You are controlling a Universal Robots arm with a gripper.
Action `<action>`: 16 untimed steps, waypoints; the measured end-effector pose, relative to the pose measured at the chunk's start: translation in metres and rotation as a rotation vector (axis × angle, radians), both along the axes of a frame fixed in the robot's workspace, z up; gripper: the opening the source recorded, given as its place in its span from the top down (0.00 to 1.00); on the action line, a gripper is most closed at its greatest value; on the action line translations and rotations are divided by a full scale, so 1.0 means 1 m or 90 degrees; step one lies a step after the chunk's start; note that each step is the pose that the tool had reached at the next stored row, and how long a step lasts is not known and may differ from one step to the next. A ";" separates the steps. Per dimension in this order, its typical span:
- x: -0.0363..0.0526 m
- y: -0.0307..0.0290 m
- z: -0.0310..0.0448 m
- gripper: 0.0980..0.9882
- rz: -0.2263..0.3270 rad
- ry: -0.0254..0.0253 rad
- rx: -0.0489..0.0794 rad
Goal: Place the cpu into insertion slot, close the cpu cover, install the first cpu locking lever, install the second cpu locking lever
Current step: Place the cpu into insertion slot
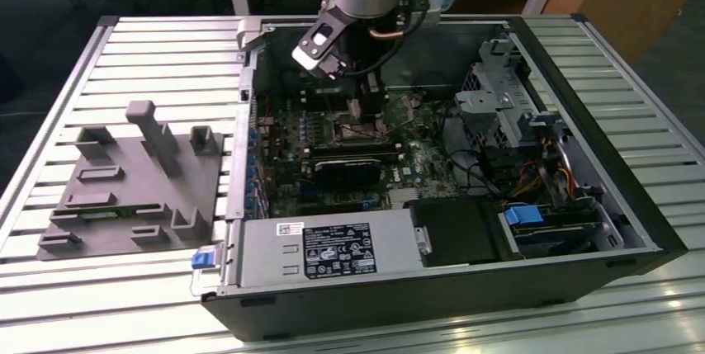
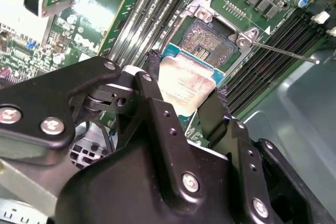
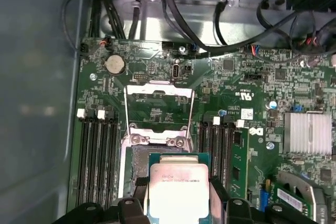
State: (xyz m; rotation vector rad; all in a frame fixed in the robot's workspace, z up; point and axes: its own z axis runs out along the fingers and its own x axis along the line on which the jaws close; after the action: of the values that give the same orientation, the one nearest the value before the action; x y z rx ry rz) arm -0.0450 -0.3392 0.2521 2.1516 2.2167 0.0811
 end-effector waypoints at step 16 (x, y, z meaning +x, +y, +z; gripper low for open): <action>-0.0019 0.0090 -0.0214 0.51 -0.003 -0.0015 0.000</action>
State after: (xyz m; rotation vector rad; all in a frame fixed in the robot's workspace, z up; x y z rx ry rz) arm -0.0468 -0.3302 0.2306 2.1563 2.2094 0.0832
